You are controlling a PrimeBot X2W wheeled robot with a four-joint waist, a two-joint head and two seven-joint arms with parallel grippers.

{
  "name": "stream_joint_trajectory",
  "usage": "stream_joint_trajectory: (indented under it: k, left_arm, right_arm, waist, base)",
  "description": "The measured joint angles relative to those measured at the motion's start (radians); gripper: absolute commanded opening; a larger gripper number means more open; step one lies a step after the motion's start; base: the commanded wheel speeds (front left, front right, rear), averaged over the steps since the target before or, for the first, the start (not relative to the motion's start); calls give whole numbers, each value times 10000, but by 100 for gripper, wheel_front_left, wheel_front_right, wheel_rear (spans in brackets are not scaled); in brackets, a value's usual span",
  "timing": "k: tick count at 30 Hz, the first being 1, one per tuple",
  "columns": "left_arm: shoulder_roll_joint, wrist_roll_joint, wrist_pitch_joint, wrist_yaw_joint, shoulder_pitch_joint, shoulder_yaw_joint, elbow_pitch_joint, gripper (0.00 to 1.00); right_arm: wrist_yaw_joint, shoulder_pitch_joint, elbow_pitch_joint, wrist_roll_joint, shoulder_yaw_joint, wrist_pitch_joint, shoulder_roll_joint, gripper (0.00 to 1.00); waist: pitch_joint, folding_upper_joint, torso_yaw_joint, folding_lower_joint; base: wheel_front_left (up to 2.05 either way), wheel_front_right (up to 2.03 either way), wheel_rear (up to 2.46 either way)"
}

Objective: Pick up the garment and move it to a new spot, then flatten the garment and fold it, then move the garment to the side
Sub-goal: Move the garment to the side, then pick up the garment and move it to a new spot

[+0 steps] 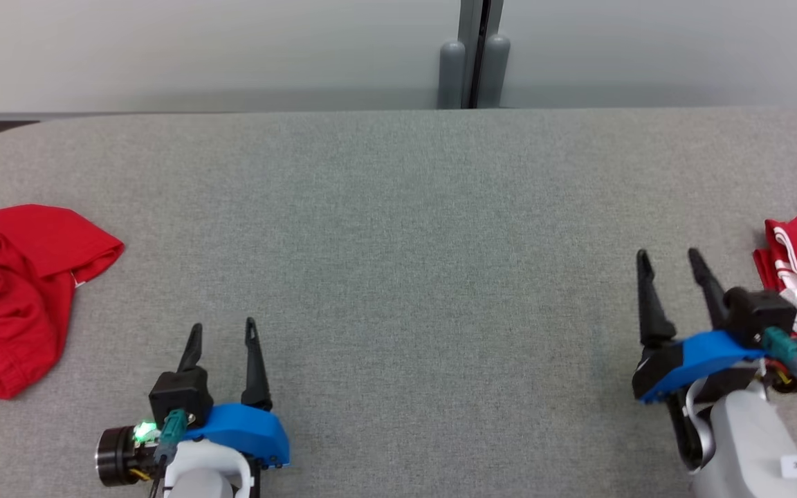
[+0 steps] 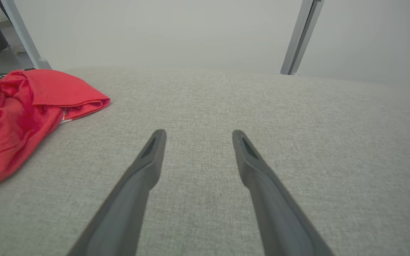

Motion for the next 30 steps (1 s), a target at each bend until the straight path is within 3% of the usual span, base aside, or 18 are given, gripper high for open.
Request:
stream_joint_trajectory:
  k: [8,19,30]
  left_arm:
    - [2,291,0,54,397,477,6,100]
    - [2,433,0,-65,1078,825,-44,100]
    - [0,382,-2,-151,1174,838,-65,100]
  right_arm:
    - [2,743,-15,621,813,0,10,100]
    - [0,1308,148,1206,1185,0,10,100]
    - [0,1389,203,1367,1239,0,6,100]
  waist:
    - [-619,0,8,0]
    - [-1447,-1,-242,0]
    - [-1500,-1,-216,2]
  base:
    - [0,0,0]
    - [0,0,0]
    - [0,0,0]
